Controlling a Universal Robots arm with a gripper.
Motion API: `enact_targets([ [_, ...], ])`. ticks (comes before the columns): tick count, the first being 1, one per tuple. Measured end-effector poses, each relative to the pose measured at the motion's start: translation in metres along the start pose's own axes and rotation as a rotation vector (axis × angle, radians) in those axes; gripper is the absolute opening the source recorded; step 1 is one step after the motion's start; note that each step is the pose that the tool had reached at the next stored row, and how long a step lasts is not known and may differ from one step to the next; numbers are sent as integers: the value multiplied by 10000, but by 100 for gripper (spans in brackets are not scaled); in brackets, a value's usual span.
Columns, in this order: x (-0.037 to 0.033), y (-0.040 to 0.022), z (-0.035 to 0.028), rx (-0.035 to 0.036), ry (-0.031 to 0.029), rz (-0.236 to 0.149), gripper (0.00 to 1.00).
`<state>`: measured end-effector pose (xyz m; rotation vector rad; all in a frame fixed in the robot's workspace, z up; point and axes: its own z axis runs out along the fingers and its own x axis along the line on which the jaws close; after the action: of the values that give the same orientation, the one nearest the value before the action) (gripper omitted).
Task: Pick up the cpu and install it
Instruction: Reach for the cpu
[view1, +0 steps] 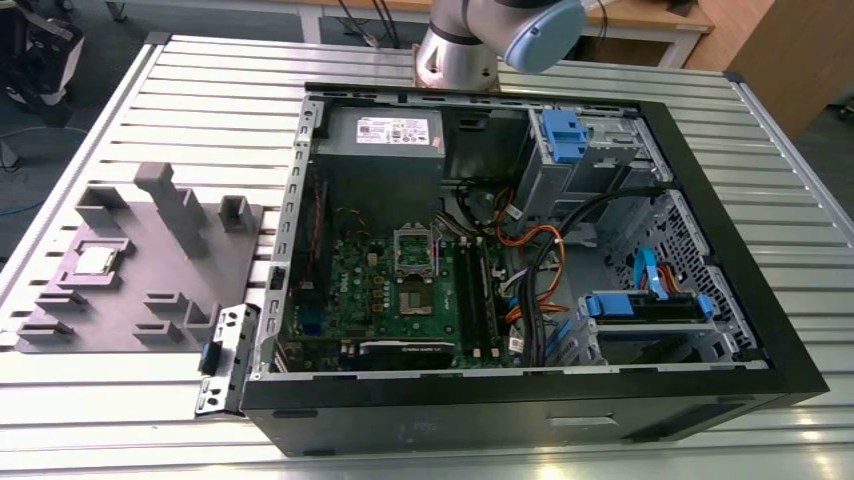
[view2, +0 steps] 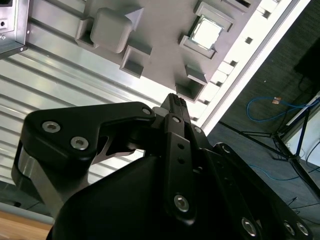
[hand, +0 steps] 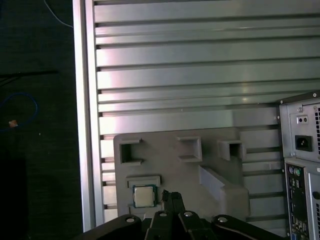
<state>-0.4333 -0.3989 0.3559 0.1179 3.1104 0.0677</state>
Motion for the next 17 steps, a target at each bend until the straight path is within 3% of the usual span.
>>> enact_targets([
  [17,100,-10,55,0,0,0,11],
])
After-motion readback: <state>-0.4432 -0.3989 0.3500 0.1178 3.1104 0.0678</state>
